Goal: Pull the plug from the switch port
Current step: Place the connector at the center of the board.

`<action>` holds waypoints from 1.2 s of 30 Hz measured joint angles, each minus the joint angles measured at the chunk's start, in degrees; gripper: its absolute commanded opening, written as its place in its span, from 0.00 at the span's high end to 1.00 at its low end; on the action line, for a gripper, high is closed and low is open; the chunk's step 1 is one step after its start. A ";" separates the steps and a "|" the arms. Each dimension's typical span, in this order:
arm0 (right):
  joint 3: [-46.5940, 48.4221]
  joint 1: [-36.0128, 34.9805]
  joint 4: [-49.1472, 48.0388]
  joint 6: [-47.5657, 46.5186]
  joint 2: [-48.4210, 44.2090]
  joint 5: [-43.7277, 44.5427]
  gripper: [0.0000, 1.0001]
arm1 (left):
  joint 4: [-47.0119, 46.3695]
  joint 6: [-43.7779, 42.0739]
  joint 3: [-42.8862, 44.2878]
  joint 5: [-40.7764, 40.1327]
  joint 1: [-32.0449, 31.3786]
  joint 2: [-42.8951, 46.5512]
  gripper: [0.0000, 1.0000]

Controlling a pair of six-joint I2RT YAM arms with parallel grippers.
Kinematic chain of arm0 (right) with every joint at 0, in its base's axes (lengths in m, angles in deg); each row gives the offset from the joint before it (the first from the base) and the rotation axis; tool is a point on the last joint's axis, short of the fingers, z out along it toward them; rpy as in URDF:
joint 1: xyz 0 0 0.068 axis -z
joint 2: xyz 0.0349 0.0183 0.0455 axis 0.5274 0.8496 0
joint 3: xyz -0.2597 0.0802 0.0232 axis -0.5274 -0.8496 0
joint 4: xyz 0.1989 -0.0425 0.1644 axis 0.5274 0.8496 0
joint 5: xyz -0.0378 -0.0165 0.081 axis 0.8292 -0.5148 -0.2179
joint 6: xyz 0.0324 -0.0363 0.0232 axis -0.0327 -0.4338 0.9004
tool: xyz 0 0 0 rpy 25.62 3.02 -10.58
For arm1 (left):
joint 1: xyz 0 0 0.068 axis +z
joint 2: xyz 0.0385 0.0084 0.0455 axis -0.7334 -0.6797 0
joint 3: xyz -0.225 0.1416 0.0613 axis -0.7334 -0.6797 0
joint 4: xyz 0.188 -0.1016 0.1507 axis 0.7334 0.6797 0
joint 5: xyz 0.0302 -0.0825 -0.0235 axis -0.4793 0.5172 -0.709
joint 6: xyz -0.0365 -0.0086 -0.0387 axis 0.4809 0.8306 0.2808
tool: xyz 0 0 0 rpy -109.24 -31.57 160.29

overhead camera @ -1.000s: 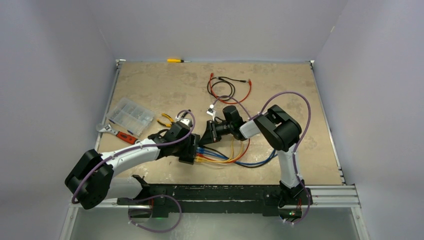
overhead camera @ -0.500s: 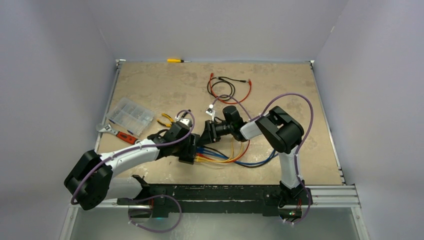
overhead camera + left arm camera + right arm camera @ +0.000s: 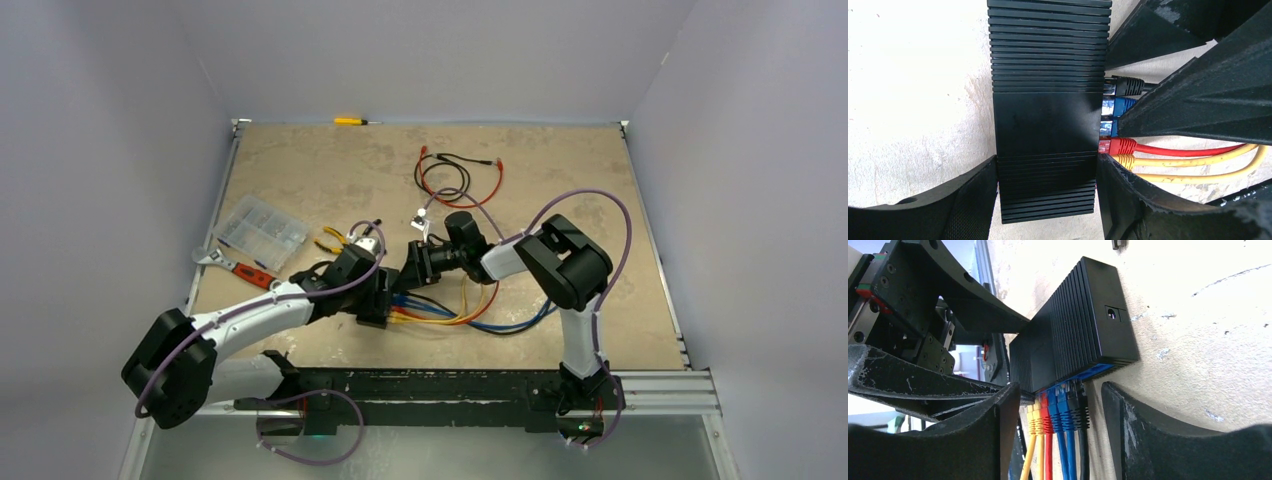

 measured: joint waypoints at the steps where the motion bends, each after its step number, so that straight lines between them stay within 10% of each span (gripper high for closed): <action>1: -0.11 -0.11 0.33 -0.15 -0.42 0.55 0.34 | 0.00 0.04 -0.15 0.04 0.00 0.26 1.00; 36: -4.50 0.44 -1.70 1.90 -1.97 -0.31 0.50 | -3.85 1.18 -4.28 1.99 0.04 4.15 1.00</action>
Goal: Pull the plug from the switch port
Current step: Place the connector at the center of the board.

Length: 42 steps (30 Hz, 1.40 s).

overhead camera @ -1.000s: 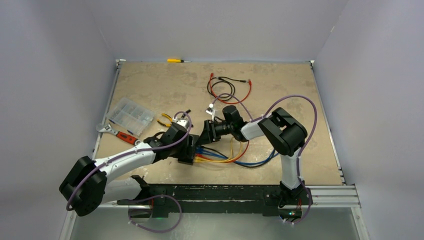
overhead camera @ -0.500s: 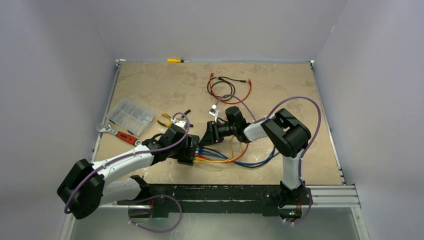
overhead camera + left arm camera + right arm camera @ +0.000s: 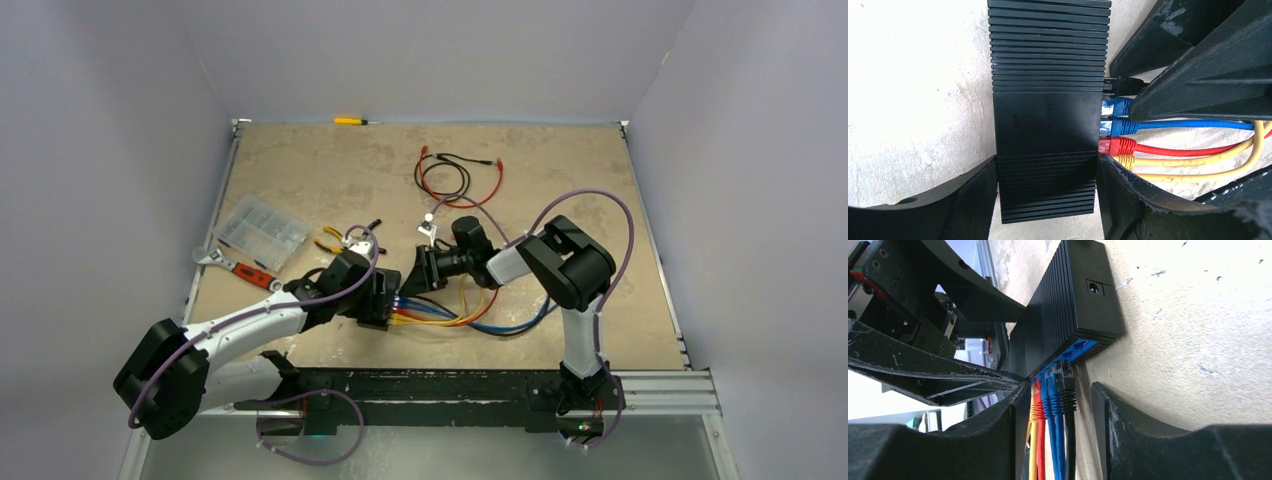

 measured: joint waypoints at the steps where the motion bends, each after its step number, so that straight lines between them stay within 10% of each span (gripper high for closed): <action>1: 0.26 -0.11 -0.28 0.33 0.35 -0.39 0.50 | -0.09 -0.02 -0.02 0.00 0.00 -0.04 1.00; 25: 4.39 -1.40 0.20 2.34 4.20 -2.05 0.55 | -1.16 -0.09 0.00 0.20 0.00 -0.81 1.00; 35: 5.16 -1.01 1.01 1.95 4.02 -3.06 0.41 | -1.14 -0.09 0.00 0.15 0.00 -0.81 1.00; 42: 3.45 -0.35 -0.42 1.77 3.63 -2.40 0.66 | -1.14 -0.07 0.00 0.15 0.00 -0.81 1.00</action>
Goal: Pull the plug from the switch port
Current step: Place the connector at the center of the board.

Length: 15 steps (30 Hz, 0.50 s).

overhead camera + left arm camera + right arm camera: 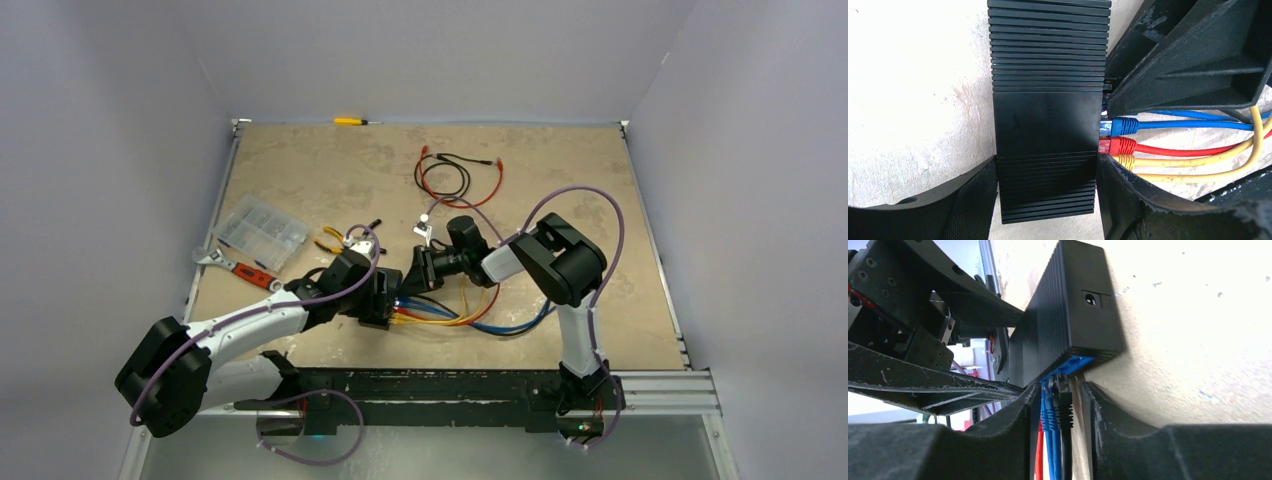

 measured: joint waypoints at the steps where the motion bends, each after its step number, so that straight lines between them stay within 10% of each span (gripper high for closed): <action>1: -0.39 0.13 -0.02 0.04 0.02 0.24 0.71 | 0.00 -0.02 0.00 0.00 0.00 0.00 1.00; 15: -0.85 0.44 -1.66 1.27 0.37 -0.63 0.54 | -0.02 -0.02 0.00 -0.11 0.00 -0.04 1.00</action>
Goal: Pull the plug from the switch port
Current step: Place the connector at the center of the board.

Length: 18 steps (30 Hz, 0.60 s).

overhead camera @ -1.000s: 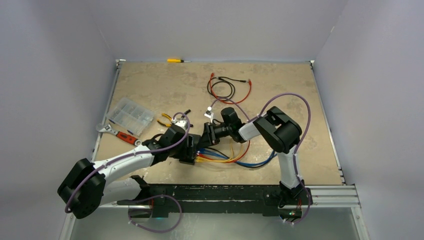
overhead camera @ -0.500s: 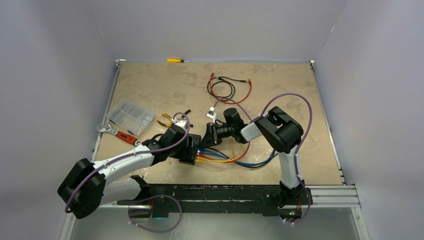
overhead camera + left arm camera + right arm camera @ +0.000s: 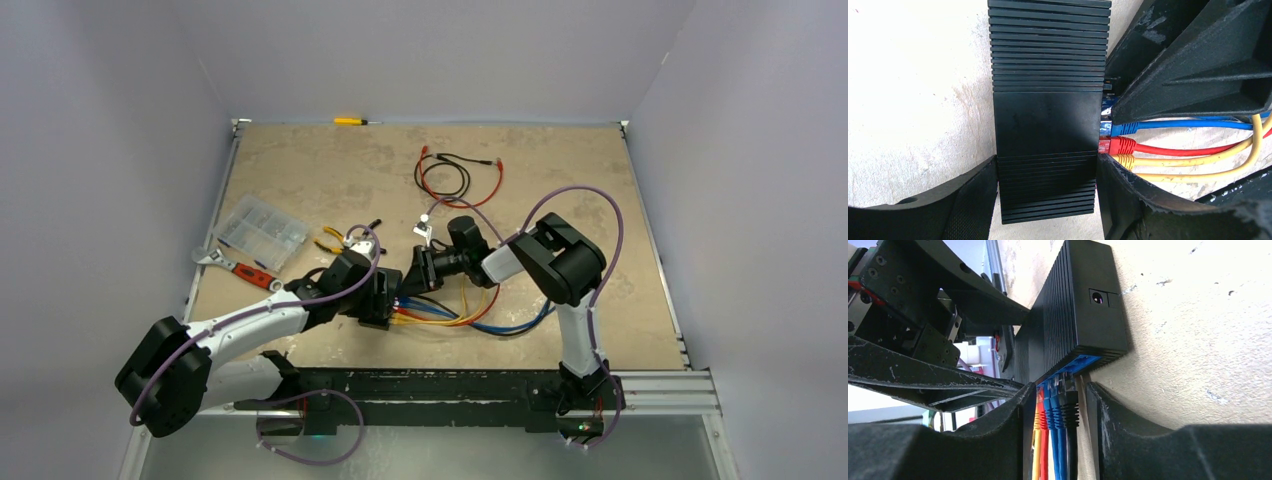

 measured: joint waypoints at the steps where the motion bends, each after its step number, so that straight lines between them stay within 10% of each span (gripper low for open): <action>1: 0.11 0.00 0.00 0.00 0.00 -0.09 0.56 | 0.00 0.00 0.00 0.02 0.00 0.00 1.00; 9: 0.42 0.00 0.92 -0.17 0.61 0.37 0.72 | 0.00 -0.07 0.00 -0.07 0.00 0.00 1.00; 18: 0.87 -0.02 -0.46 0.39 0.72 -1.05 0.47 | 0.00 -0.13 0.00 -0.09 0.00 0.00 1.00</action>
